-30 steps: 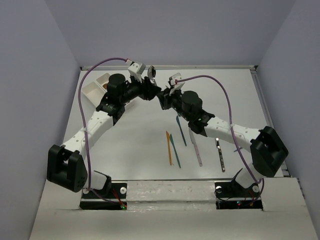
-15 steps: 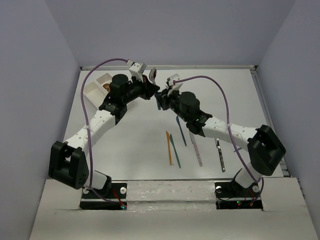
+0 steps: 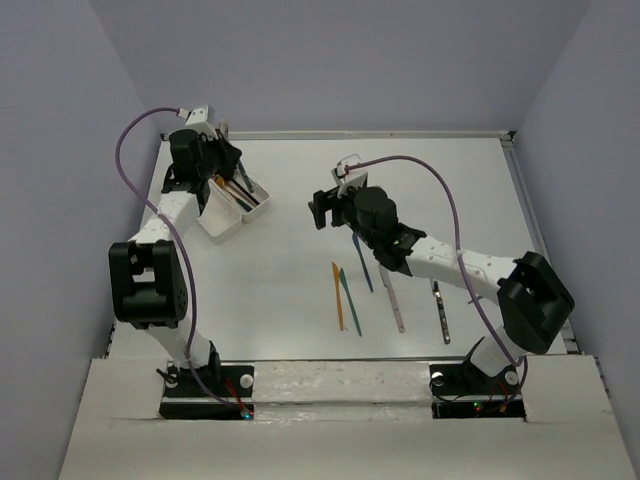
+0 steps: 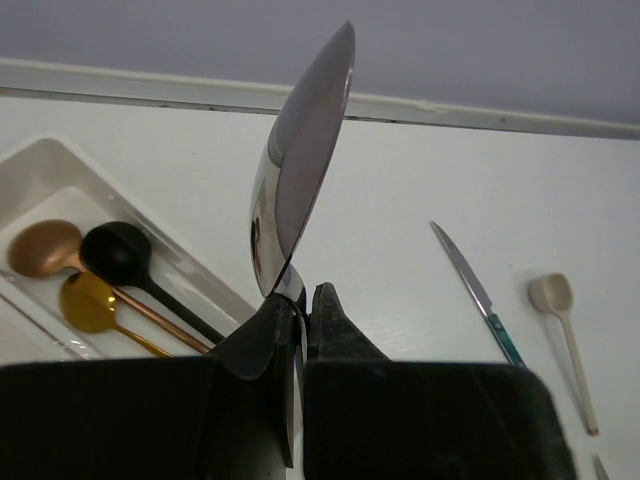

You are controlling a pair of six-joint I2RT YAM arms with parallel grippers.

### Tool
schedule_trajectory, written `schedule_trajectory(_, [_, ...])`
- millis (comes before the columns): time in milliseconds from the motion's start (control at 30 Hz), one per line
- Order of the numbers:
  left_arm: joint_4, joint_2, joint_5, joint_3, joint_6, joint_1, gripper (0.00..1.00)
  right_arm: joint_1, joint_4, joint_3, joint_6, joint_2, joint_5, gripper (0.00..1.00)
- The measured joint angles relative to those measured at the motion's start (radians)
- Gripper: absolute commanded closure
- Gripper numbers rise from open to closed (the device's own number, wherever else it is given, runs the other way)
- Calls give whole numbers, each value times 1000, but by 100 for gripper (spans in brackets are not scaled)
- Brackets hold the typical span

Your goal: Sort the eating utensils into containers

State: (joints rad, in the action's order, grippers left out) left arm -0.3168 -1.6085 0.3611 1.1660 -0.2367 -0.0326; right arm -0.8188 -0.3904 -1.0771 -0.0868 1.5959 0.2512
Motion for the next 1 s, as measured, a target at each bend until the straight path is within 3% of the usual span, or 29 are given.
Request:
schedule_trajectory(300, [45, -335, -21, 282, 23, 116, 100, 0, 8, 90, 1, -53, 71, 14])
schedule_trajectory(467, [92, -414, -16, 300, 23, 119, 100, 1, 24, 113, 1, -53, 93, 14])
schedule_trajectory(567, [102, -420, -17, 300, 22, 117, 86, 2, 26, 112, -4, -53, 112, 14])
schedule_trajectory(833, [97, -443, -22, 301, 17, 117, 82, 63, 176, 59, -63, -17, 194, 14])
schedule_trajectory(1000, [97, -477, -21, 301, 4, 119, 68, 109, 249, 57, -101, 1, 206, 14])
